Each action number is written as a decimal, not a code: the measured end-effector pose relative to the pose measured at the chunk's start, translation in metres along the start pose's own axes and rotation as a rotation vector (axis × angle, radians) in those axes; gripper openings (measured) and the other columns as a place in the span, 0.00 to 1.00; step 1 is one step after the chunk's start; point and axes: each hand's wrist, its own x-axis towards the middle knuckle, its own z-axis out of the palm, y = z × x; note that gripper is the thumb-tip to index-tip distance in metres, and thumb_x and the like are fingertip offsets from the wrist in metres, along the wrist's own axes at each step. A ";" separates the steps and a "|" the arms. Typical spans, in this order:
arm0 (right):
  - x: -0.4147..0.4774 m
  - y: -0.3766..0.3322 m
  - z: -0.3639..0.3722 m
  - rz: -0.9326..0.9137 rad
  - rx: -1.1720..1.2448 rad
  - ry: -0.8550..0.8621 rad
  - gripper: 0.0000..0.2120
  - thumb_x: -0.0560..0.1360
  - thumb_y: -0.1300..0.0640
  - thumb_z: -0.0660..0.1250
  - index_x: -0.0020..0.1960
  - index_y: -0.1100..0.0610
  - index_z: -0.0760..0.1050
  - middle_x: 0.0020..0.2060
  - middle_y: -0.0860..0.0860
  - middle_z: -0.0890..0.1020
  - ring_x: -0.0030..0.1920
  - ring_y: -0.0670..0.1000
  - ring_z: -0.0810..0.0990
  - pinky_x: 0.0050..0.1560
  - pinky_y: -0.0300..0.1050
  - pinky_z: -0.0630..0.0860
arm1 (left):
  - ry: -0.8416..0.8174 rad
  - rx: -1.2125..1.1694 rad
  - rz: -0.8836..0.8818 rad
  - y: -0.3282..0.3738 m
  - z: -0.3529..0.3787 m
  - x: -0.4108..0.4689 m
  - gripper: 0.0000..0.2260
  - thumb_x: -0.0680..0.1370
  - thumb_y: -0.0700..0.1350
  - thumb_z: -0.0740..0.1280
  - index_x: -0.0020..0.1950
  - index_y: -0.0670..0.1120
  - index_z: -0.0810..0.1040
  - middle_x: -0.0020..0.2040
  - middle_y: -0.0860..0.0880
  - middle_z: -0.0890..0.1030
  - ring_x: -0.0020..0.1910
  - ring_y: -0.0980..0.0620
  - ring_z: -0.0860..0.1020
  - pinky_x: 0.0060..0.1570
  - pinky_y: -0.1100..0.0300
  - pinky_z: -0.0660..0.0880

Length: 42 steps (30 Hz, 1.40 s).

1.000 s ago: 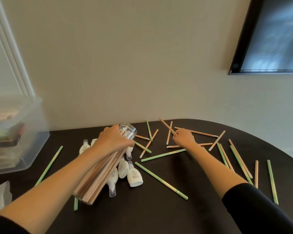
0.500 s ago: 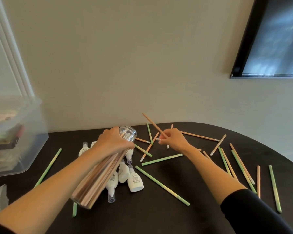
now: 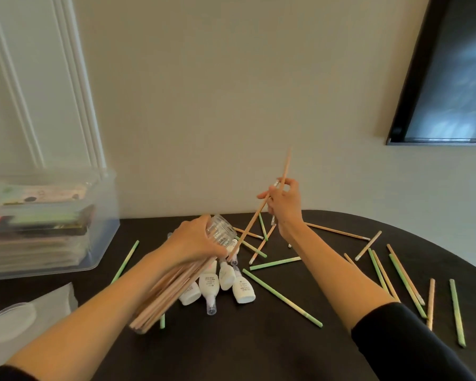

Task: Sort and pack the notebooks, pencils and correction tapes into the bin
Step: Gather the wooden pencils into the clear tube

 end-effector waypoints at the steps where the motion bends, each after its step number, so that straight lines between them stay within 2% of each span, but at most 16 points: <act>1: -0.001 -0.003 0.001 0.015 0.049 0.052 0.07 0.80 0.61 0.56 0.56 0.52 0.63 0.33 0.53 0.80 0.26 0.42 0.70 0.28 0.36 0.67 | -0.010 0.004 -0.006 -0.003 -0.003 -0.003 0.31 0.64 0.55 0.73 0.62 0.50 0.67 0.54 0.53 0.73 0.48 0.56 0.70 0.47 0.61 0.68; 5: -0.005 -0.011 0.004 0.124 0.223 0.219 0.07 0.80 0.63 0.54 0.54 0.53 0.63 0.33 0.54 0.79 0.27 0.44 0.70 0.25 0.34 0.66 | -0.069 0.059 -0.056 -0.017 -0.013 -0.014 0.23 0.64 0.56 0.73 0.52 0.53 0.66 0.46 0.55 0.72 0.41 0.58 0.71 0.35 0.65 0.67; 9: -0.012 -0.011 0.010 0.196 0.312 0.258 0.06 0.80 0.65 0.52 0.53 0.55 0.62 0.34 0.56 0.78 0.25 0.44 0.69 0.21 0.30 0.65 | -0.105 0.088 -0.092 -0.029 -0.017 -0.022 0.22 0.64 0.56 0.73 0.51 0.53 0.66 0.43 0.57 0.71 0.41 0.59 0.71 0.36 0.64 0.67; 14: -0.026 -0.005 0.029 0.310 0.319 0.158 0.06 0.80 0.67 0.52 0.52 0.57 0.61 0.35 0.59 0.79 0.23 0.44 0.66 0.20 0.31 0.63 | -0.063 0.074 -0.123 -0.034 -0.015 -0.029 0.22 0.64 0.56 0.72 0.50 0.53 0.64 0.43 0.56 0.69 0.41 0.58 0.69 0.36 0.64 0.65; 17: -0.032 -0.002 0.031 0.373 0.352 0.134 0.08 0.79 0.70 0.50 0.54 0.61 0.62 0.41 0.65 0.79 0.24 0.46 0.63 0.19 0.31 0.60 | -0.013 0.016 -0.171 -0.040 -0.019 -0.034 0.21 0.65 0.56 0.73 0.49 0.52 0.65 0.43 0.55 0.70 0.39 0.58 0.69 0.32 0.64 0.64; 21: -0.037 -0.004 0.030 0.413 0.377 0.145 0.13 0.79 0.71 0.50 0.61 0.63 0.63 0.46 0.67 0.79 0.27 0.47 0.70 0.19 0.31 0.64 | -0.018 0.090 -0.147 -0.044 -0.018 -0.040 0.22 0.65 0.55 0.72 0.51 0.51 0.65 0.43 0.54 0.70 0.40 0.57 0.69 0.32 0.65 0.65; 24: -0.048 -0.008 0.035 0.447 0.340 -0.019 0.07 0.78 0.72 0.51 0.48 0.63 0.64 0.42 0.66 0.78 0.24 0.46 0.69 0.19 0.31 0.63 | -0.013 0.055 -0.136 -0.040 -0.017 -0.042 0.22 0.64 0.56 0.72 0.49 0.51 0.65 0.43 0.55 0.69 0.40 0.58 0.69 0.32 0.64 0.64; 26: -0.056 -0.008 0.038 0.431 0.188 -0.192 0.08 0.77 0.70 0.53 0.41 0.62 0.65 0.40 0.64 0.77 0.20 0.43 0.67 0.18 0.31 0.58 | -0.007 0.046 -0.122 -0.036 -0.017 -0.041 0.22 0.64 0.56 0.72 0.49 0.52 0.64 0.43 0.55 0.69 0.41 0.57 0.70 0.32 0.64 0.64; 29: -0.069 -0.005 0.038 0.387 -0.173 -0.583 0.06 0.76 0.66 0.61 0.42 0.62 0.75 0.39 0.56 0.79 0.19 0.41 0.64 0.19 0.30 0.59 | 0.019 0.072 -0.099 -0.032 -0.017 -0.040 0.22 0.64 0.55 0.72 0.48 0.52 0.64 0.41 0.57 0.69 0.38 0.58 0.69 0.31 0.64 0.64; 31: -0.072 -0.003 0.036 0.395 -0.260 -0.767 0.07 0.77 0.62 0.62 0.44 0.59 0.79 0.40 0.54 0.79 0.21 0.42 0.65 0.20 0.30 0.60 | 0.034 0.075 -0.103 -0.033 -0.017 -0.040 0.22 0.63 0.56 0.73 0.49 0.52 0.65 0.41 0.56 0.70 0.38 0.59 0.69 0.31 0.64 0.64; 34: -0.067 -0.003 0.027 0.274 -0.399 -0.703 0.09 0.78 0.61 0.61 0.46 0.56 0.80 0.44 0.50 0.80 0.31 0.41 0.70 0.28 0.33 0.66 | 0.038 0.078 -0.123 -0.037 -0.019 -0.041 0.23 0.63 0.56 0.73 0.50 0.52 0.66 0.42 0.55 0.70 0.41 0.57 0.70 0.33 0.63 0.65; 35: -0.065 -0.003 0.022 0.171 -0.535 -0.661 0.10 0.78 0.62 0.60 0.47 0.56 0.80 0.47 0.50 0.80 0.38 0.42 0.73 0.35 0.36 0.69 | 0.040 0.078 -0.131 -0.039 -0.020 -0.042 0.23 0.63 0.56 0.73 0.50 0.52 0.66 0.42 0.55 0.70 0.41 0.57 0.70 0.33 0.64 0.65; 37: -0.059 -0.002 0.011 -0.035 -0.841 -0.622 0.11 0.78 0.64 0.58 0.50 0.57 0.80 0.52 0.53 0.79 0.50 0.51 0.77 0.48 0.44 0.72 | 0.045 0.086 -0.138 -0.042 -0.023 -0.044 0.23 0.63 0.56 0.73 0.50 0.52 0.66 0.42 0.56 0.70 0.41 0.57 0.69 0.34 0.64 0.65; 39: -0.056 -0.001 0.002 -0.145 -1.051 -0.627 0.14 0.79 0.62 0.55 0.52 0.57 0.79 0.52 0.56 0.80 0.49 0.56 0.77 0.50 0.47 0.73 | 0.037 0.093 -0.134 -0.044 -0.025 -0.044 0.24 0.63 0.56 0.73 0.51 0.52 0.65 0.45 0.54 0.71 0.44 0.56 0.70 0.38 0.63 0.67; 42: -0.055 -0.002 0.001 -0.275 -1.275 -0.673 0.15 0.81 0.59 0.51 0.54 0.54 0.78 0.50 0.55 0.80 0.46 0.54 0.76 0.52 0.47 0.70 | 0.023 0.088 -0.102 -0.041 -0.025 -0.045 0.24 0.64 0.55 0.74 0.51 0.52 0.65 0.46 0.54 0.71 0.43 0.57 0.70 0.40 0.63 0.68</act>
